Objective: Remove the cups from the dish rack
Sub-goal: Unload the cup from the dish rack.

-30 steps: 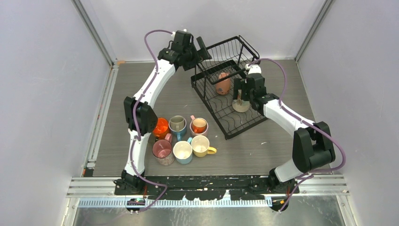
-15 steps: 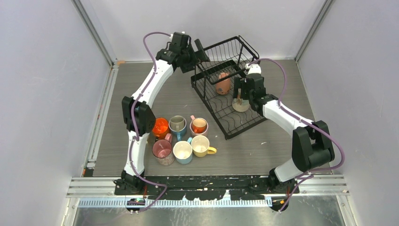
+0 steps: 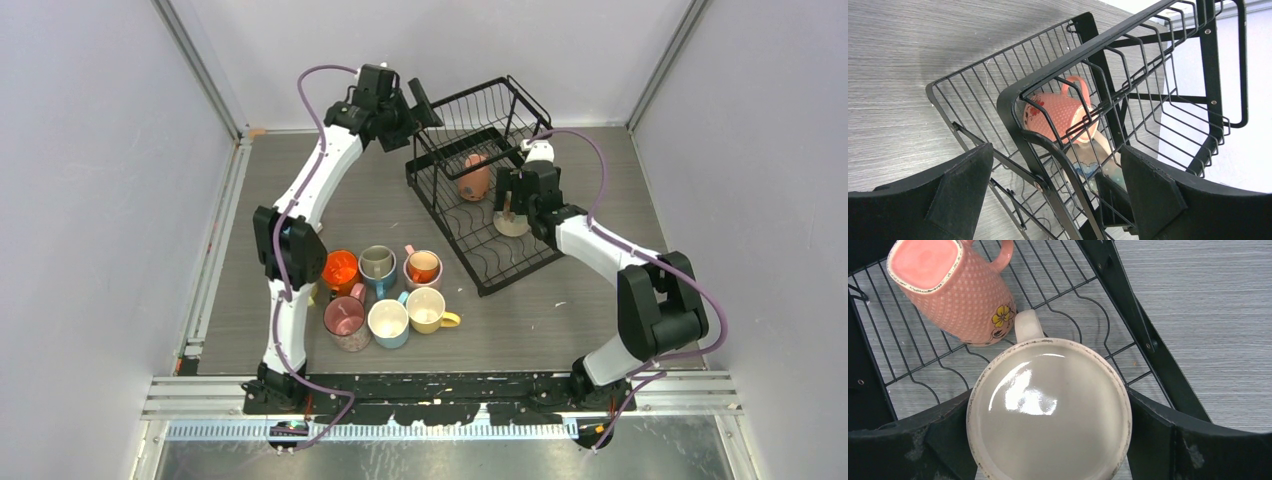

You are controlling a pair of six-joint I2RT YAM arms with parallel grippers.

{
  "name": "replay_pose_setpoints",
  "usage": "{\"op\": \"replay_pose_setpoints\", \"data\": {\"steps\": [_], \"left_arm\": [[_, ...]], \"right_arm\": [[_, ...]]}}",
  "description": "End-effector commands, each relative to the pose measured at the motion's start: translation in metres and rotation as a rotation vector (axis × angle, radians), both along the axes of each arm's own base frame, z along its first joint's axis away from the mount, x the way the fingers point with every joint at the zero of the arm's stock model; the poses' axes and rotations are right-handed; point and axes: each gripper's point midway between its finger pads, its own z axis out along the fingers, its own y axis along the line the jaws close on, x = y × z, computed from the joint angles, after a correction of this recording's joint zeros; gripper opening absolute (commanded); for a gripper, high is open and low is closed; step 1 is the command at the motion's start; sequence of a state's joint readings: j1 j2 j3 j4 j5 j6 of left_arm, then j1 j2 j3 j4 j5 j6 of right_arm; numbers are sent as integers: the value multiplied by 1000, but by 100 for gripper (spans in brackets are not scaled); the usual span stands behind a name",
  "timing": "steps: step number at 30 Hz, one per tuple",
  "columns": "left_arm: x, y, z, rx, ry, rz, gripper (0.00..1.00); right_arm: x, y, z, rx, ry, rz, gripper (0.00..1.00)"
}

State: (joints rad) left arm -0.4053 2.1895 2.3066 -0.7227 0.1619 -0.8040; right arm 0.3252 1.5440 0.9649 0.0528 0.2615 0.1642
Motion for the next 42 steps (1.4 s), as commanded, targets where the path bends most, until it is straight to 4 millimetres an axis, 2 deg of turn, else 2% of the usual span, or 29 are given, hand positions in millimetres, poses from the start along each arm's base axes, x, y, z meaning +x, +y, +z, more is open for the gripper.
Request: {"op": "replay_pose_setpoints", "data": {"steps": [1, 6, 11, 13, 15, 21, 23, 34, 42], "left_arm": [[-12, 6, 53, -46, -92, -14, 100], [-16, 7, 59, -52, -100, -19, 100], [-25, 6, 68, -84, -107, -34, 100], [-29, 5, 71, -99, -108, -39, 100], [-33, 5, 73, -111, -111, -43, 100], [-44, 7, 80, -132, -122, -51, 100], [-48, 8, 81, -138, -122, -53, 100], [-70, 15, 92, -177, -140, -45, 100], [-96, 16, 95, -243, -143, -69, 100]], "right_arm": [[7, -3, 7, 9, -41, -28, 93], [6, -3, 13, 20, -54, -32, 86], [1, -6, 27, 57, -78, -64, 46], [-2, -7, 34, 72, -89, -76, 37], [-6, -8, 43, 87, -106, -86, 31], [-14, -15, 67, 104, -141, -122, 24], [-19, -19, 69, 103, -128, -138, 22], [-30, -21, 94, 190, -150, -188, 18], [-39, -26, 122, 253, -162, -238, 17]]}}
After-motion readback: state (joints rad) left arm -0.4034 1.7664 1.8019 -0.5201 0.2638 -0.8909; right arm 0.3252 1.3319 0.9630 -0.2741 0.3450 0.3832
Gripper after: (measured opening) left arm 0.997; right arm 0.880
